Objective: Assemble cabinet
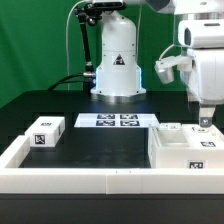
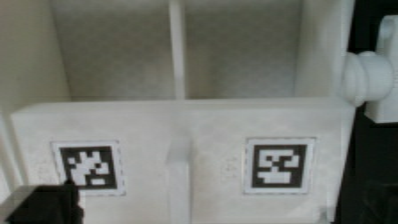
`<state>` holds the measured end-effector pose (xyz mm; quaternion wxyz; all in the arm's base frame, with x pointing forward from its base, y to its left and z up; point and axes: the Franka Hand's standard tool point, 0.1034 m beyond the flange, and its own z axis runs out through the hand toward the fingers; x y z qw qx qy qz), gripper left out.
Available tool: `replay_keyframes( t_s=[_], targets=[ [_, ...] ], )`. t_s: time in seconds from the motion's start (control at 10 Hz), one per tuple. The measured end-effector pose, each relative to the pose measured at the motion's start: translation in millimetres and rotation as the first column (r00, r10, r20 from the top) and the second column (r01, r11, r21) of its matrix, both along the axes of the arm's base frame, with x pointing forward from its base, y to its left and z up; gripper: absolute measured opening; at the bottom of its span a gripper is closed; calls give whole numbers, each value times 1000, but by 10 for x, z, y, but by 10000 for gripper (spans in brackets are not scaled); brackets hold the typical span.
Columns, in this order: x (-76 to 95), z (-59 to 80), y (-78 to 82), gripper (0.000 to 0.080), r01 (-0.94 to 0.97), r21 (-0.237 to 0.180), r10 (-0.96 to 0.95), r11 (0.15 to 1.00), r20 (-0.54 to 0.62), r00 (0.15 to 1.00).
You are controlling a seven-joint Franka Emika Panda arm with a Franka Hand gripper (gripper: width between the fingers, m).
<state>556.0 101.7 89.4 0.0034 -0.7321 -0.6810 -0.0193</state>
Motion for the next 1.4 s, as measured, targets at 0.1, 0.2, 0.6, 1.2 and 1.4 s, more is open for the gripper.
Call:
replay_keyframes(
  t_s=[0.1, 0.2, 0.6, 1.2, 1.4],
  targets=[
    [-87, 64, -25, 797, -2, -8, 2, 1000, 2, 1000],
    [-273, 97, -52, 797, -7, -15, 7, 1000, 6, 1000],
    [-454, 42, -77, 797, 1, -21, -1, 1000, -10, 1000],
    [-961, -119, -67, 797, -6, -4, 6, 1000, 19, 1000],
    [-1167, -251, -73, 797, -2, 5, 2, 1000, 9, 1000]
  ],
)
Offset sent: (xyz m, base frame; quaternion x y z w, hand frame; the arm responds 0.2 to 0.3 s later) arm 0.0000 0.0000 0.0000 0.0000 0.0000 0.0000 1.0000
